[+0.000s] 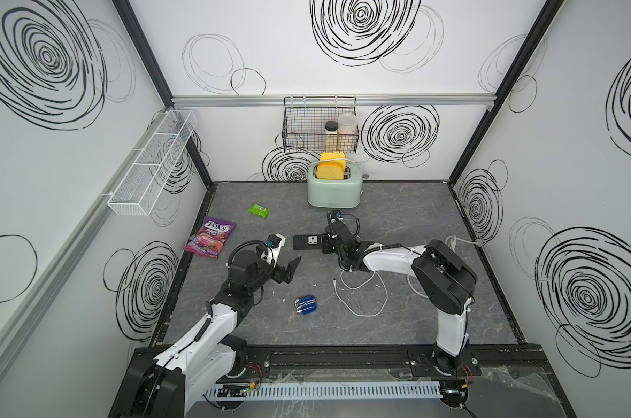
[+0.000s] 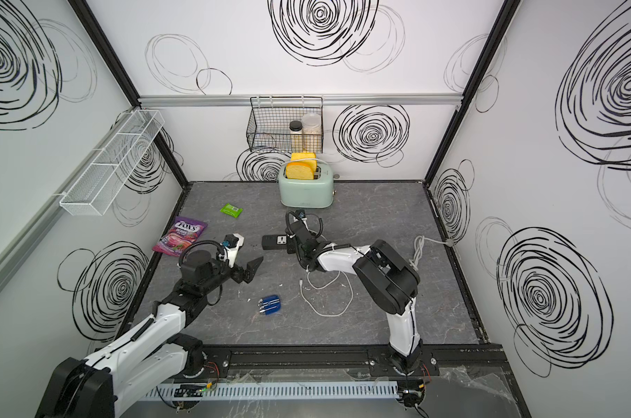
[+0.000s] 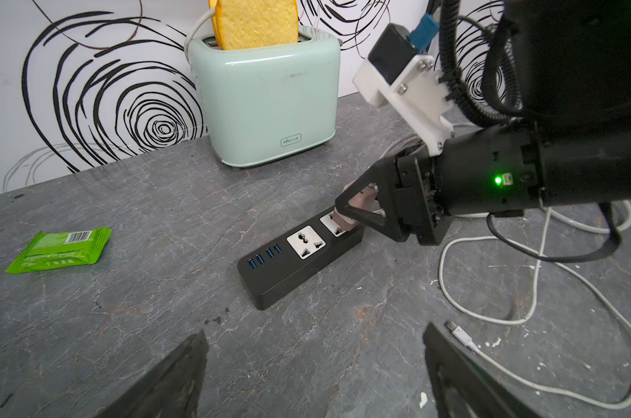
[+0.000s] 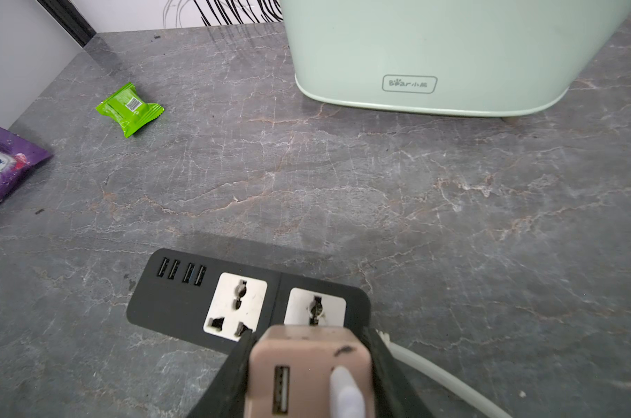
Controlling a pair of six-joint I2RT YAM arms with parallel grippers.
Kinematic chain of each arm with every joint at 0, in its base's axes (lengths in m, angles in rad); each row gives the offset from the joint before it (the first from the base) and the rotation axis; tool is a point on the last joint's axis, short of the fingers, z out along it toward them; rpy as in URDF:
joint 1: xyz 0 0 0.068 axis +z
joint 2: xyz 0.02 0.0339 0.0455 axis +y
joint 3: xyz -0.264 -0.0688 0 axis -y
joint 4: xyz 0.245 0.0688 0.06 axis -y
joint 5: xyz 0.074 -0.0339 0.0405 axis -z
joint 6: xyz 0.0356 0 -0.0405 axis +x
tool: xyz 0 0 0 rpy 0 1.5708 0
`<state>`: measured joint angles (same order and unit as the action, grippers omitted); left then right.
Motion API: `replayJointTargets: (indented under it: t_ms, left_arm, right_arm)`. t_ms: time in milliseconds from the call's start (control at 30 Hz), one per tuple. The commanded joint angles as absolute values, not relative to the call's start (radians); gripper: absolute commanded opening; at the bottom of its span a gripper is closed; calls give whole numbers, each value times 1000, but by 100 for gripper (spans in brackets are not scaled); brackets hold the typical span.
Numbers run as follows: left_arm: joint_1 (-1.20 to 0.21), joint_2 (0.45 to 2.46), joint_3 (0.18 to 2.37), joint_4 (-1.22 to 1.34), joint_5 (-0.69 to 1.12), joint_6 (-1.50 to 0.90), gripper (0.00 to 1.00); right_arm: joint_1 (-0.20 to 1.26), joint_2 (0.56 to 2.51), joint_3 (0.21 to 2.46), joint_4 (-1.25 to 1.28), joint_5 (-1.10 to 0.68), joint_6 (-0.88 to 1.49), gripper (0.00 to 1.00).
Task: Charge the electric shaver
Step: Insert the plug into the socket.
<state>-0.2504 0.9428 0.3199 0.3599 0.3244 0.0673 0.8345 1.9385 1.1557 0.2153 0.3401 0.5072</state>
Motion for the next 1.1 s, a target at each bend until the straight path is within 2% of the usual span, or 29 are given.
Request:
replayJointTargets:
  t_ms: [0, 200, 333, 600, 800, 1033, 1067]
  left_arm:
    - [-250, 946, 351, 381, 334, 74, 97]
    - [-251, 946, 353, 378, 331, 76, 97]
    - [-249, 946, 356, 376, 328, 76, 97]
    - [-248, 927, 356, 362, 310, 79, 97]
    - [-241, 908, 354, 356, 298, 77, 97]
    - [-235, 901, 351, 355, 306, 75, 97]
    - [-235, 902, 351, 356, 308, 75, 97]
  right_arm:
    - [842, 1953, 1157, 129, 347, 490, 0]
    - [849, 2028, 1245, -31, 402, 482, 0]
    - [871, 2041, 1225, -59, 415, 516, 0]
    - [902, 2120, 1225, -132, 393, 554, 0]
    - [901, 2169, 1199, -174, 309, 596, 0]
    - [886, 2113, 1208, -135, 319, 594, 0]
    - [879, 2099, 1219, -135, 320, 594, 3]
